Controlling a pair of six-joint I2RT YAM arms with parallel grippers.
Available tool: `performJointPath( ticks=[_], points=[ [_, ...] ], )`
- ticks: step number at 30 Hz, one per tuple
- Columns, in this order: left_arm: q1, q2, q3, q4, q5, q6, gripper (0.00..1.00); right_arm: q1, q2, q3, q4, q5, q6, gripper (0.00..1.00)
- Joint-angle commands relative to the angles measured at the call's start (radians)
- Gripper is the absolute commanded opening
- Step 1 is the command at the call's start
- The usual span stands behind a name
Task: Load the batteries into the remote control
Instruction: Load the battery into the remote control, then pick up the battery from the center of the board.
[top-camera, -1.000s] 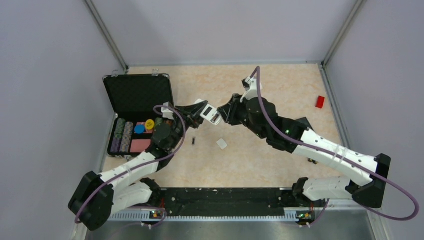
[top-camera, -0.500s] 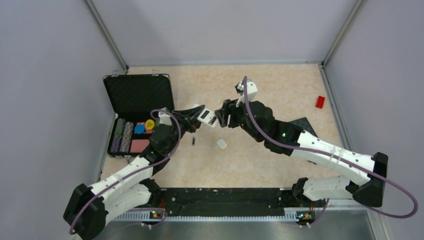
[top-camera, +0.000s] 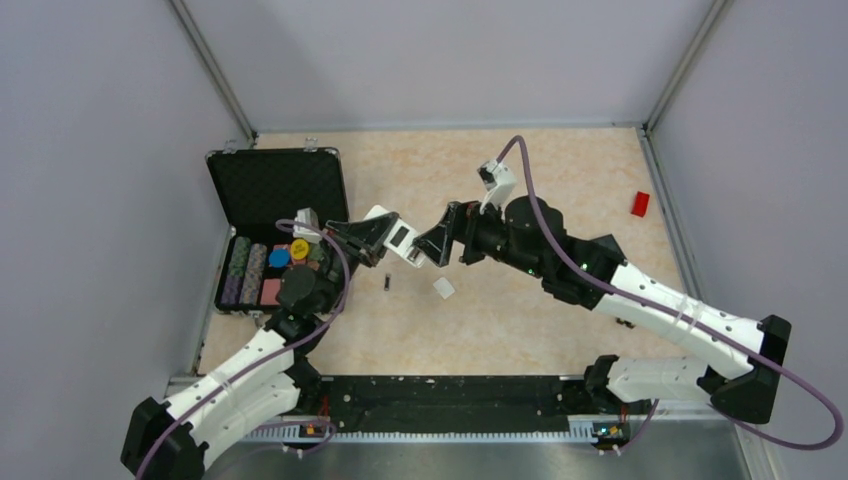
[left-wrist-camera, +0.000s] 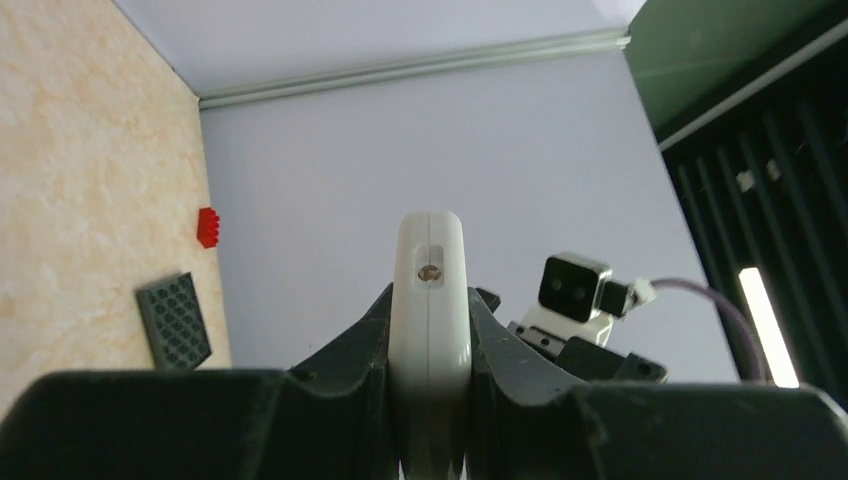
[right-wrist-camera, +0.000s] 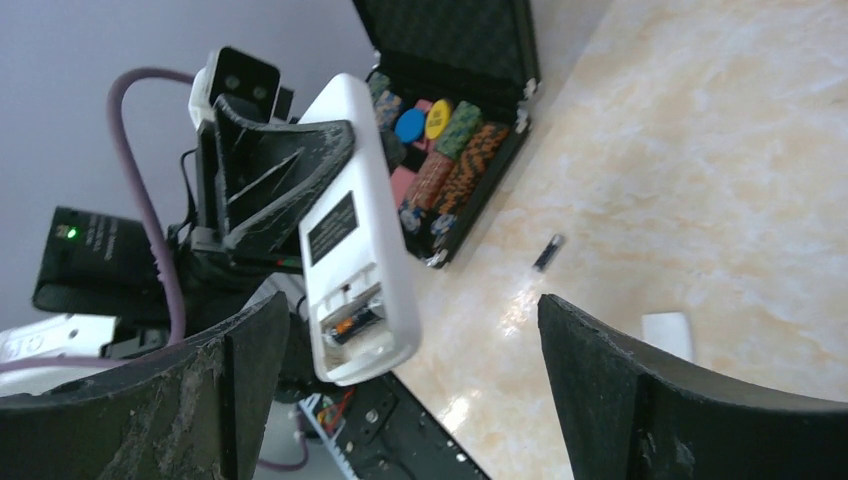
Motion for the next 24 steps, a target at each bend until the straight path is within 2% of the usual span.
performJointPath(
  ticks=[1,5,8,12,16,19,24],
  points=[
    [0.004,-0.024,0.027,0.073,0.111,0.234,0.0,-0.008,-0.044,0.036,0.04,-0.16,0.055,0.91],
    [0.003,-0.088,0.051,-0.029,0.149,0.361,0.0,-0.008,-0.081,0.013,0.028,-0.139,0.091,0.89],
    [0.004,-0.171,0.096,-0.249,0.111,0.464,0.0,-0.014,-0.092,0.012,-0.008,-0.09,0.123,0.84],
    [0.004,-0.3,0.147,-0.532,0.003,0.584,0.0,-0.018,-0.02,0.044,-0.102,-0.016,0.16,0.7],
    [0.004,-0.399,0.243,-0.815,-0.131,0.696,0.0,-0.019,0.144,0.067,-0.166,0.023,0.205,0.6],
    [0.004,-0.438,0.332,-0.999,-0.25,0.752,0.0,0.001,0.317,0.111,-0.187,0.055,0.225,0.57],
    [0.004,-0.499,0.44,-1.183,-0.406,0.813,0.0,0.06,0.613,0.281,-0.242,0.126,0.187,0.53]
  ],
)
